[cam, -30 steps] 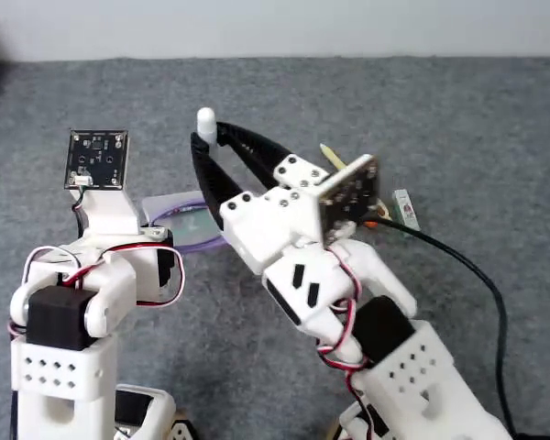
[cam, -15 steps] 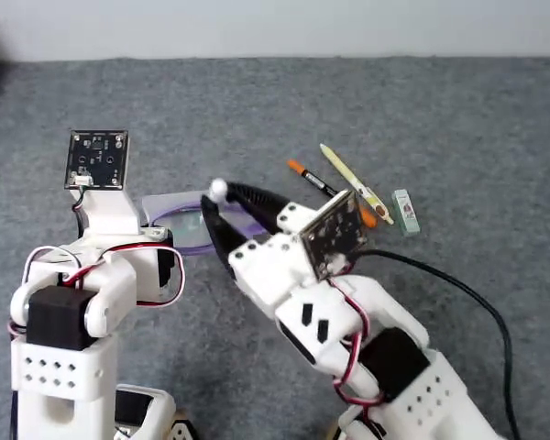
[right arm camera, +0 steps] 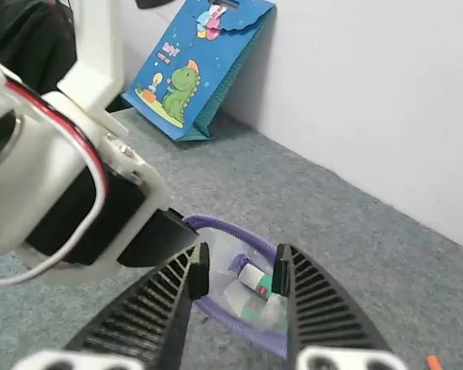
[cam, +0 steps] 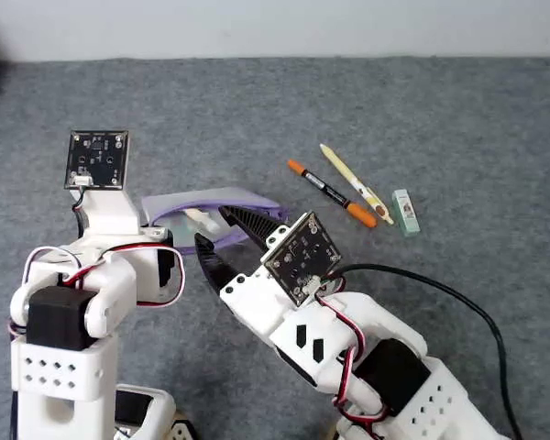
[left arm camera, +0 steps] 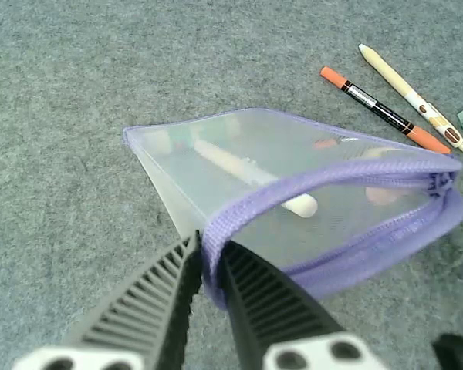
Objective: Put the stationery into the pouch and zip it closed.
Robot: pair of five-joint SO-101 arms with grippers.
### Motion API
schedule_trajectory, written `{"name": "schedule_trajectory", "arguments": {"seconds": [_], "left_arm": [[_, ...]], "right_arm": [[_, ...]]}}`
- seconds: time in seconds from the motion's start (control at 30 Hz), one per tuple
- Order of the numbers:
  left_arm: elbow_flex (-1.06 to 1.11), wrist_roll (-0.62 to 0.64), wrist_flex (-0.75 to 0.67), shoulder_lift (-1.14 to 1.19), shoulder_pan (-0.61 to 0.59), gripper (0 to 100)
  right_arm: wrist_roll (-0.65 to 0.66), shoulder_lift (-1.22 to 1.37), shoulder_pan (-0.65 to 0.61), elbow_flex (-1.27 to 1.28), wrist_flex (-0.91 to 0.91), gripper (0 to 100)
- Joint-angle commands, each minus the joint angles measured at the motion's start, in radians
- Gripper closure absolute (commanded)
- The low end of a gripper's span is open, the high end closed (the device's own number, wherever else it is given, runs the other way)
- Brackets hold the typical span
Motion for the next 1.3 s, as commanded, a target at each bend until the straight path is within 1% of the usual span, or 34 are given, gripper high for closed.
{"name": "schedule_trajectory", "arguments": {"seconds": [0.0,0.1,0.23,0.37,0.5,0.63,0.77,0.9,1.03,1.13,1.27], "left_arm": [[-0.016,0.008,-0.005,0.002,0.008,99],[-0.016,0.008,-0.005,0.002,0.008,99],[-0.016,0.008,-0.005,0.002,0.008,99],[-0.016,0.008,-0.005,0.002,0.008,99],[-0.013,0.008,-0.005,0.002,0.008,99],[-0.013,0.008,-0.005,0.002,0.008,99],[-0.013,0.008,-0.005,0.002,0.008,99],[-0.013,0.008,-0.005,0.002,0.008,99],[-0.015,0.008,-0.005,0.002,0.008,99],[-0.015,0.008,-0.005,0.002,0.008,99],[-0.013,0.006,-0.011,0.002,0.009,99]], "right_arm": [[0.006,-0.016,0.007,-0.080,0.045,85.3],[-0.011,-0.016,0.082,-0.098,0.064,85.4],[-0.120,-0.005,0.254,-0.138,0.076,85.5],[-0.167,0.027,0.384,-0.160,0.183,85.5],[-0.207,0.124,0.518,-0.203,0.291,85.6],[-0.203,0.308,0.605,-0.264,0.314,85.6],[-0.167,0.545,0.650,-0.388,0.348,85.6],[-0.160,0.803,0.691,-0.583,0.456,85.6],[-0.157,1.052,0.765,-0.796,0.585,85.5],[-0.107,1.219,0.823,-0.971,0.674,85.5],[-0.049,1.406,0.891,-1.181,0.748,85.5]]}}
